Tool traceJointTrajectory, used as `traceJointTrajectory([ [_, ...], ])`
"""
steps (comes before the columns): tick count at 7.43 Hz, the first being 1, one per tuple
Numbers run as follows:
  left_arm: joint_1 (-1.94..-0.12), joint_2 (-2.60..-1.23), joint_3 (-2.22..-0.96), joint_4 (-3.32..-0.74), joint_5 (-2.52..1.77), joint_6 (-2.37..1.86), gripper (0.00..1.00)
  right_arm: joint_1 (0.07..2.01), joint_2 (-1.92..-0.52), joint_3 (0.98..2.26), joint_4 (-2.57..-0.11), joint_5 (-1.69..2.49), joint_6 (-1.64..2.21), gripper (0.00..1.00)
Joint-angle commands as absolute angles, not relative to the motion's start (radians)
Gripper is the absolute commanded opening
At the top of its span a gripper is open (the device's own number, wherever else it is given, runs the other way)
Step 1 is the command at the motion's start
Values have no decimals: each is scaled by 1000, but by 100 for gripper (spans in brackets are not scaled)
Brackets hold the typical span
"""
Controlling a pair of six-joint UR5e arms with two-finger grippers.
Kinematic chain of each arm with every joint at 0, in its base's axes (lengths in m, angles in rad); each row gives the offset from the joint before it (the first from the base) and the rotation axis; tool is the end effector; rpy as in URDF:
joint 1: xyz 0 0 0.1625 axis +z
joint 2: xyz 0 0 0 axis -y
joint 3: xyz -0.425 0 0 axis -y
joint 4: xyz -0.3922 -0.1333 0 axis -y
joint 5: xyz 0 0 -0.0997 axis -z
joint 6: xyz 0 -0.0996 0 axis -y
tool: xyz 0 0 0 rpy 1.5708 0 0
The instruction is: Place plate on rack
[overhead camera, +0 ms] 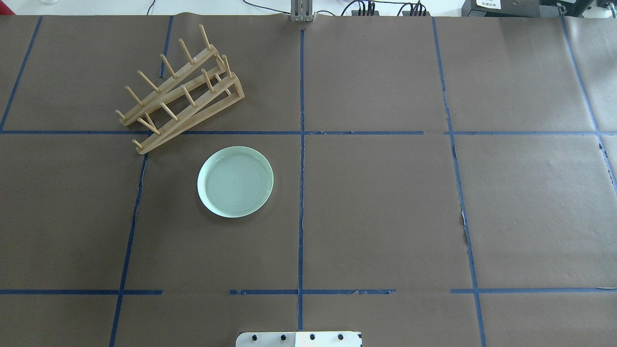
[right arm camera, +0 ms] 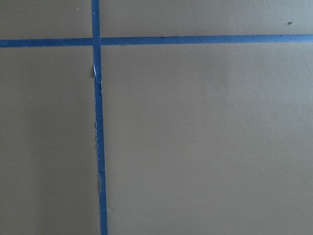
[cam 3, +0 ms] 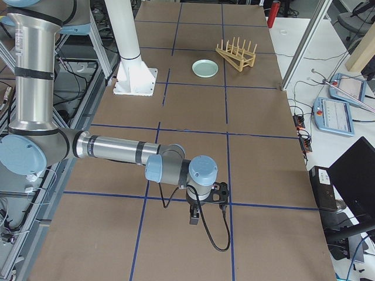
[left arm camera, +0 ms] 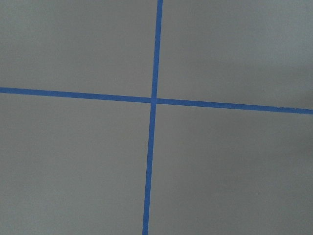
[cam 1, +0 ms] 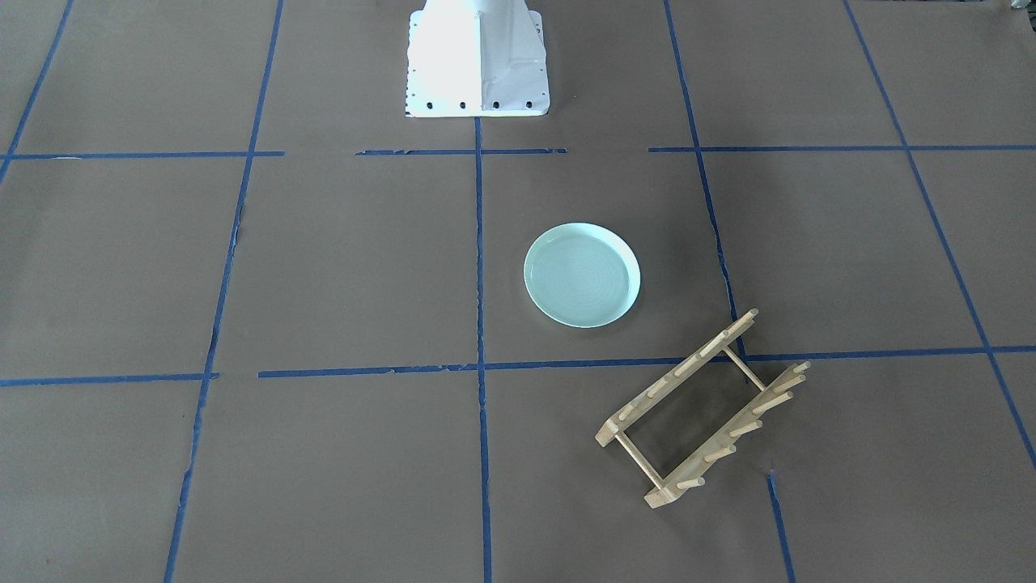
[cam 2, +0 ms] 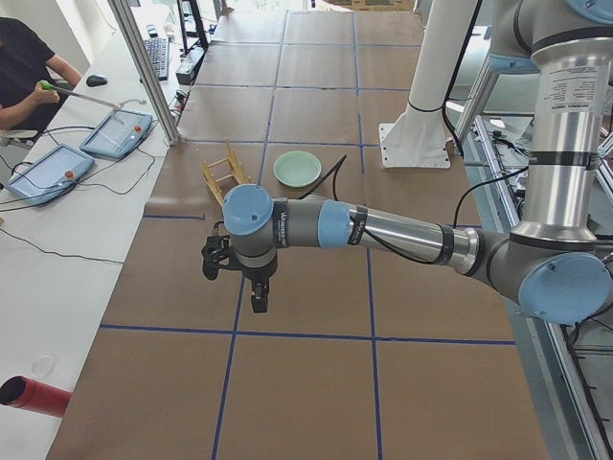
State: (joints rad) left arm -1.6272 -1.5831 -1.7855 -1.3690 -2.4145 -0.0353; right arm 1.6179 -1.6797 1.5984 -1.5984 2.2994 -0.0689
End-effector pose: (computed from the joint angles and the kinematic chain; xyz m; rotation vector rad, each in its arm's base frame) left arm -0.0863 -0.4846 0.5629 0.0326 0.8436 -0.0756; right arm 0.0874 -0.4321 0.7015 -0.0617 -0.7326 0.0189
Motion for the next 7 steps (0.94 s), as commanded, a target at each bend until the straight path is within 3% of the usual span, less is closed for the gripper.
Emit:
traceJointTrajectory([
  [1,-1631,-1583,-1805,-1368,-2414,-35,100,1617,-1680,1598,-1598,2299,-69,100],
  [7,-1631,-1583,-1784,-1385,-2418,-38,100,1617,-1680,1598,-1598,2299,-69,100],
])
